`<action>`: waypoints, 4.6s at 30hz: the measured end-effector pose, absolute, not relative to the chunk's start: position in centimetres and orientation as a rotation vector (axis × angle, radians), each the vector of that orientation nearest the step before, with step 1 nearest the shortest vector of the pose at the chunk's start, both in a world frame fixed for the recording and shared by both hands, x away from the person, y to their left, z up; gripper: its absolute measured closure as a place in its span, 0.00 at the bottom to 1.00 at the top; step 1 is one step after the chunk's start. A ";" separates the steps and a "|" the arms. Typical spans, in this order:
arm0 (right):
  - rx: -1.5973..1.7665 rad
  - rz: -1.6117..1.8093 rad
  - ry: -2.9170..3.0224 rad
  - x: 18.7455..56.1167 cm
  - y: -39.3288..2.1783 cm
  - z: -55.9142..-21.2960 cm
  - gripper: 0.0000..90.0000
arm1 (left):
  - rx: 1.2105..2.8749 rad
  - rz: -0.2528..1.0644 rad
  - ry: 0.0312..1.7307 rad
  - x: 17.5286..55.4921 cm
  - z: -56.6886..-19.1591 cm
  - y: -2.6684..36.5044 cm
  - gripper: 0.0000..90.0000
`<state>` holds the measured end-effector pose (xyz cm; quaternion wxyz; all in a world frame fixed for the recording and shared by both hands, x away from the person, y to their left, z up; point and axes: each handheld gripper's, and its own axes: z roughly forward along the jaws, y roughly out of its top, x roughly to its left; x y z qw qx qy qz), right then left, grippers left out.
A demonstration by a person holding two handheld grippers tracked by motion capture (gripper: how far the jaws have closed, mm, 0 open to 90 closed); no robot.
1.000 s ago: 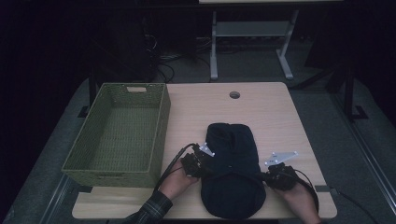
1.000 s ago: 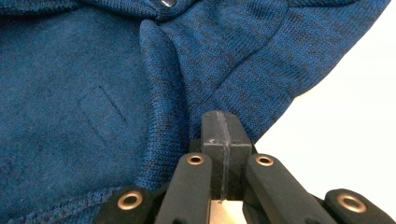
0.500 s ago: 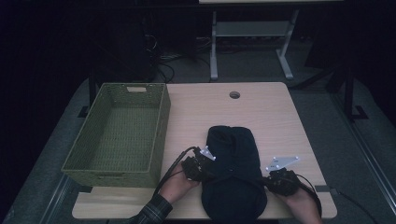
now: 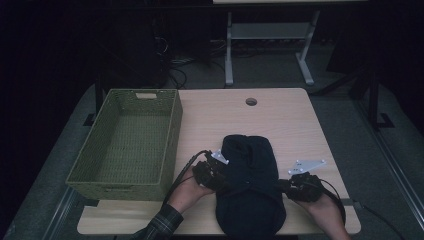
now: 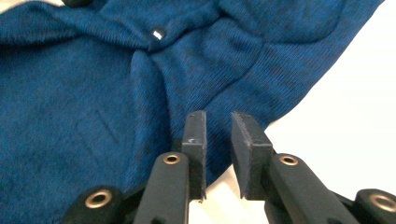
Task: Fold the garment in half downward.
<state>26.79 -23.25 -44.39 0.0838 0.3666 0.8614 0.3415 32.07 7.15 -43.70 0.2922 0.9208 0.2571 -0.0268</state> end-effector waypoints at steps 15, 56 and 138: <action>1.079 1.046 2.574 30.0 -22.9 -42.7 0.73 | 2.407 -0.022 0.706 35.3 -41.2 7.7 0.60; 1.138 1.034 2.525 42.8 -21.8 -40.9 0.72 | 2.355 0.120 0.830 47.4 -39.7 6.1 0.59; 1.028 1.028 2.393 44.3 -21.5 -34.8 0.96 | 2.290 0.330 0.734 46.7 -33.4 6.4 0.90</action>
